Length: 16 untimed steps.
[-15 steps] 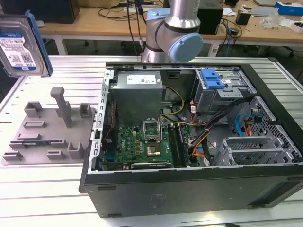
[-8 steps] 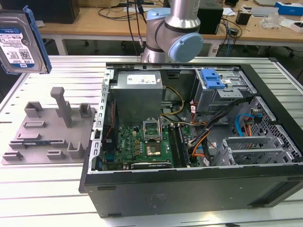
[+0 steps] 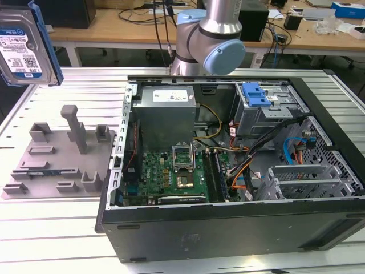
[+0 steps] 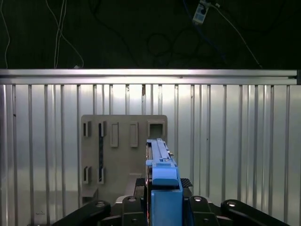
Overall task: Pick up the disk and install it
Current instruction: 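Pick up the disk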
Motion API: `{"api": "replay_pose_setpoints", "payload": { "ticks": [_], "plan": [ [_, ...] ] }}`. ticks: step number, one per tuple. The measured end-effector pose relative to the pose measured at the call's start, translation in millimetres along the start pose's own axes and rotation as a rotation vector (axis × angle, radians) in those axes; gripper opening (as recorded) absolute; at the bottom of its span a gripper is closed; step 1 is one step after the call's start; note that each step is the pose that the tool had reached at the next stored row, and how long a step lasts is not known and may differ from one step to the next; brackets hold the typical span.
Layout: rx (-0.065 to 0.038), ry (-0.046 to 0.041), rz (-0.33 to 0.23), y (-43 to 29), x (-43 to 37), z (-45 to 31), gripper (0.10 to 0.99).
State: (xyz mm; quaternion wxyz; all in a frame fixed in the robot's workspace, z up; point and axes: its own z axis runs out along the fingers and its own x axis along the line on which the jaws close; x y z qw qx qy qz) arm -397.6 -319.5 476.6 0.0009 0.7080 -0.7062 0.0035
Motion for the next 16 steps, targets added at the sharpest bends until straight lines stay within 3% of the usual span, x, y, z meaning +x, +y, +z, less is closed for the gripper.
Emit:
{"api": "replay_pose_setpoints", "payload": {
  "ticks": [6, 15, 16],
  "plan": [
    [0.0, -0.0002, 0.0, -22.0, 11.6, -0.4, 0.369],
    [0.0, -0.0004, 0.0, -65.3, 20.5, -0.3, 0.369],
    [0.0, -0.0005, 0.0, -73.2, 22.1, -0.2, 0.369]
  ]
}}
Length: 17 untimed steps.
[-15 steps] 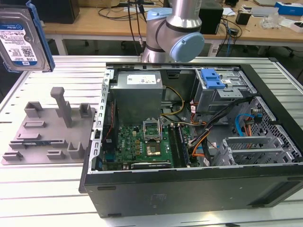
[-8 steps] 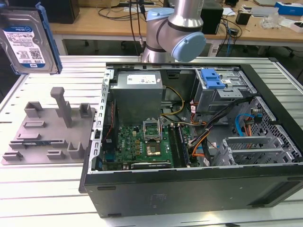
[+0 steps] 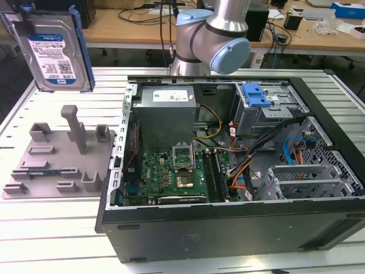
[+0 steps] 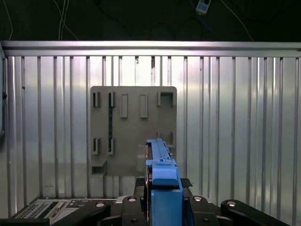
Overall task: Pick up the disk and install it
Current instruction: 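Pick up the disk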
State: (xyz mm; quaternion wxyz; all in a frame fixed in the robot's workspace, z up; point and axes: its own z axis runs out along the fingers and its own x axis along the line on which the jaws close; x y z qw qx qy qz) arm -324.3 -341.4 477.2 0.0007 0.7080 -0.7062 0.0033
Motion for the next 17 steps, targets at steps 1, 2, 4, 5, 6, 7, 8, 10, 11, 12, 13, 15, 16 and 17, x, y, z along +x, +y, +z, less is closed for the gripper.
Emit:
{"api": "replay_pose_setpoints", "payload": {
  "ticks": [1, 2, 4, 5, 6, 7, 8, 10, 11, 12, 13, 15, 16, 17],
  "plan": [
    [0.0, 0.0, 0.0, -7.0, 1.5, 0.0, 0.369],
    [0.0, 0.0, 0.0, -11.0, 2.3, 0.0, 0.369],
    [0.0, -0.0001, 0.0, -21.7, 4.8, 0.1, 0.369],
    [0.0, -0.0001, 0.0, -25.6, 5.7, 0.1, 0.369],
    [0.0, -0.0001, 0.0, -29.0, 6.4, 0.1, 0.369],
    [0.0, -0.0001, 0.0, -33.6, 7.5, 0.1, 0.369],
    [0.0, 0.0, 0.0, -37.6, 8.4, 0.0, 0.369],
    [0.0, -0.0001, 0.0, -47.9, 10.8, 0.0, 0.369],
    [0.0, -0.0001, 0.0, -52.8, 11.9, -0.1, 0.369],
    [0.0, -0.0002, 0.0, -58.6, 13.3, -0.3, 0.369],
    [0.0, -0.0001, 0.0, -64.2, 14.4, -0.8, 0.369],
    [0.0, -0.0001, 0.0, -72.2, 16.0, -1.9, 0.369],
    [0.0, -0.0001, 0.0, -76.1, 16.7, -2.8, 0.369],
    [0.0, -0.0001, 0.0, -79.7, 17.3, -3.5, 0.369]
  ]
}}
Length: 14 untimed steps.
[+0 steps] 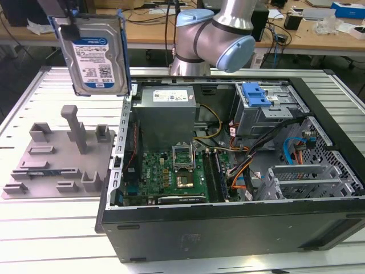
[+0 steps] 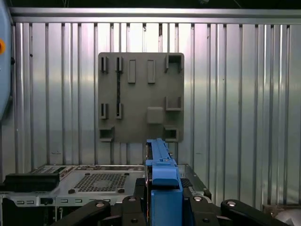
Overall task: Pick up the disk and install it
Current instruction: 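Pick up the disk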
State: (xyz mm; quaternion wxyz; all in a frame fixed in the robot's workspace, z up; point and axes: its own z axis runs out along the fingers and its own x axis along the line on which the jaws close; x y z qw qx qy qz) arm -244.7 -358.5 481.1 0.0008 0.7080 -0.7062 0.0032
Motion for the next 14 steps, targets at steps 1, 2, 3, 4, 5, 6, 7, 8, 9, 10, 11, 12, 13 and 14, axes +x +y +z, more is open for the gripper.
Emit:
{"api": "replay_pose_setpoints", "payload": {
  "ticks": [1, 2, 3, 4, 5, 6, 7, 8, 9, 10, 11, 12, 13, 14],
  "plan": [
    [0.0, 0.0, 0.0, -3.7, 0.6, -0.8, 0.369],
    [0.0, 0.0, 0.0, -7.2, 1.3, -1.4, 0.369],
    [0.0, 0.0, 0.0, -11.3, 2.0, -2.1, 0.369],
    [0.0, 0.0, 0.0, -15.9, 2.8, -3.0, 0.369],
    [0.0, 0.0, 0.0, -19.4, 3.4, -3.7, 0.369],
    [0.0, 0.0001, 0.0, -22.9, 4.2, -4.5, 0.369],
    [0.0, 0.0, 0.0, -26.6, 5.0, -5.1, 0.369],
    [0.0, 0.0001, 0.0, -29.9, 5.8, -5.6, 0.369],
    [0.0, 0.0, 0.0, -33.3, 6.6, -6.1, 0.369],
    [0.0, -0.0001, 0.0, -36.4, 7.5, -6.3, 0.369],
    [0.0, 0.0, 0.0, -43.0, 9.5, -6.9, 0.369],
    [-0.001, 0.0001, 0.0, -47.9, 11.4, -7.1, 0.369],
    [-0.001, -0.0002, 0.0, -52.3, 14.4, -7.0, 0.369],
    [-0.004, -0.0001, 0.0, -56.9, 18.1, -7.0, 0.369]
  ]
}}
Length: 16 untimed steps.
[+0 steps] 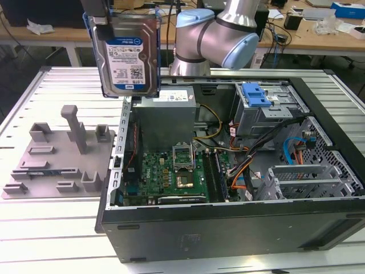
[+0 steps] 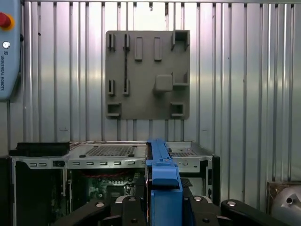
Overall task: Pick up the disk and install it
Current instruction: 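Pick up the disk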
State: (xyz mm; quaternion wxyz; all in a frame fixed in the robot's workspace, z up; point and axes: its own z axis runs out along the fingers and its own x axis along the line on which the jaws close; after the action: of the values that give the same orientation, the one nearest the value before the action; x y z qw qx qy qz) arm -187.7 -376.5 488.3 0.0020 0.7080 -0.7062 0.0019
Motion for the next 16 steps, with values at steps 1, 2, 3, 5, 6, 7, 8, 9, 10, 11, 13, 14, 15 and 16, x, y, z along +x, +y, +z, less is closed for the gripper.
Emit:
{"api": "replay_pose_setpoints", "payload": {
  "ticks": [1, 2, 3, 5, 6, 7, 8, 9, 10, 11, 13, 14, 15, 16],
  "plan": [
    [-0.003, -0.0001, 0.0, -4.1, 2.5, 0.0, 0.369],
    [-0.009, -0.0005, 0.0, -9.1, 5.0, 0.0, 0.369],
    [-0.013, -0.0011, 0.0, -12.7, 6.7, 0.0, 0.369],
    [-0.019, -0.0015, 0.0, -21.8, 12.6, 0.0, 0.369],
    [-0.022, -0.0015, 0.0, -26.7, 17.1, 0.1, 0.369],
    [-0.023, -0.0013, 0.0, -29.4, 19.9, 0.1, 0.369],
    [-0.025, -0.0012, 0.0, -31.8, 22.6, 0.1, 0.369],
    [-0.026, -0.0012, 0.0, -34.4, 25.5, 0.1, 0.369],
    [-0.027, -0.0011, 0.0, -37.1, 28.6, 0.2, 0.369],
    [-0.028, -0.0009, 0.0, -39.1, 30.9, 0.2, 0.369],
    [-0.032, -0.0008, 0.0, -50.7, 44.9, 0.2, 0.369],
    [-0.033, -0.0008, 0.0, -55.6, 50.9, 0.2, 0.369],
    [-0.035, -0.0008, 0.0, -62.1, 58.7, 0.3, 0.369],
    [-0.037, -0.0008, 0.0, -68.9, 67.0, 0.4, 0.369]
  ]
}}
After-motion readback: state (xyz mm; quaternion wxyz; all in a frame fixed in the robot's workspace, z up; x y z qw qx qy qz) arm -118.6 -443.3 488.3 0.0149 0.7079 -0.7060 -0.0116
